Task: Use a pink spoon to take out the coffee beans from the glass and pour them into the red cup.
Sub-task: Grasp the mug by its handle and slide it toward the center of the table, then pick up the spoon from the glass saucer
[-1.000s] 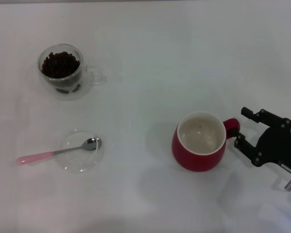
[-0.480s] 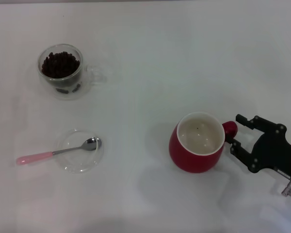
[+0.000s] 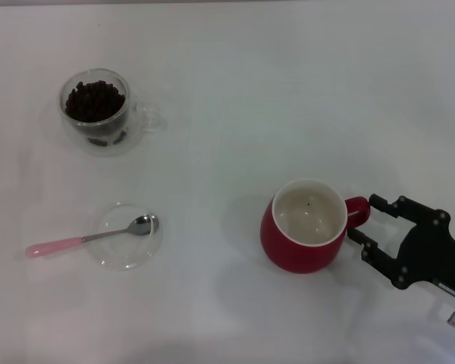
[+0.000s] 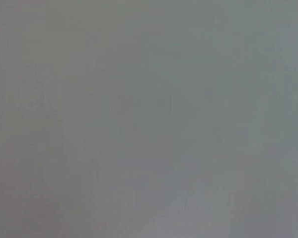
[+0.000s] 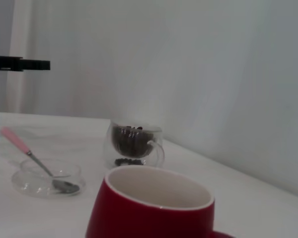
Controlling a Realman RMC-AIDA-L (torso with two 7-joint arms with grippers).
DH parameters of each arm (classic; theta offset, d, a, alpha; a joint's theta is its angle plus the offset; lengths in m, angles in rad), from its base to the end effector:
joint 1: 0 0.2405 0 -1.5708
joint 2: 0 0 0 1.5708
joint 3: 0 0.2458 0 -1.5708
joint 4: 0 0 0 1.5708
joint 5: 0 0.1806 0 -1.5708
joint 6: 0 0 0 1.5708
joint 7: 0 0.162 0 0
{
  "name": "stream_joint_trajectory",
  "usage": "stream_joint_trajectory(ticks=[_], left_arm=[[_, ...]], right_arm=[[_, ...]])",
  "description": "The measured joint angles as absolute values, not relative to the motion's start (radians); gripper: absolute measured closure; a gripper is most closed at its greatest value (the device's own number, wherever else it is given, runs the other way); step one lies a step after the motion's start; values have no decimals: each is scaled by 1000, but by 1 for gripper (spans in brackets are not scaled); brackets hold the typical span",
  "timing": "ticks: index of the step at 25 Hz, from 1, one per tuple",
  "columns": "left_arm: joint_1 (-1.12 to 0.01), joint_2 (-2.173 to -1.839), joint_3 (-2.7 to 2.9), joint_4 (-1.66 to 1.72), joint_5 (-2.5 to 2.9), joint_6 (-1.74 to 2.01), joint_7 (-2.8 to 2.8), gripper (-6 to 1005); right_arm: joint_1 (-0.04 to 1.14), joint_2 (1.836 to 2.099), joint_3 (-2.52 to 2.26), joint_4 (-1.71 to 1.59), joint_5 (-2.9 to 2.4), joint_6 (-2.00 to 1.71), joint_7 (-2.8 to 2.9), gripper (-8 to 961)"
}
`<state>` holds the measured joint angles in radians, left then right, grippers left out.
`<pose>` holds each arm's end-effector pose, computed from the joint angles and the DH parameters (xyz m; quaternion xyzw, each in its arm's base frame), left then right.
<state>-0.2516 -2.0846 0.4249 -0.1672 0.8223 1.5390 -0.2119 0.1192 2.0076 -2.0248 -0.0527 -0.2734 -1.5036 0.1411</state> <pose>-0.3528 0.2354 0.0397 -0.5669 -0.2856 -0.3246 0.7012 0.3234 0.1693 -0.0422 -0.8918 0.0955 0.2379 0.3727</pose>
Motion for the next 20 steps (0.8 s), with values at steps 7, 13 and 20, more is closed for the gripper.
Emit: stream_joint_trajectory(ticks=[7,13,20], left_arm=[[-249,-2085,425,-169,826,1539,-212,259],[-226,-2086,428,-180,885,1580,-230,258],[-149,-2091,442,-308,1105,1802,-423,259]], right_arm=[[118,2002,-2010,45,-263,-1613,144,410],[118,1965,-1904,159,-247,-1820,142,411],[118,1928,-1680,168,-141,-1990,140,410]])
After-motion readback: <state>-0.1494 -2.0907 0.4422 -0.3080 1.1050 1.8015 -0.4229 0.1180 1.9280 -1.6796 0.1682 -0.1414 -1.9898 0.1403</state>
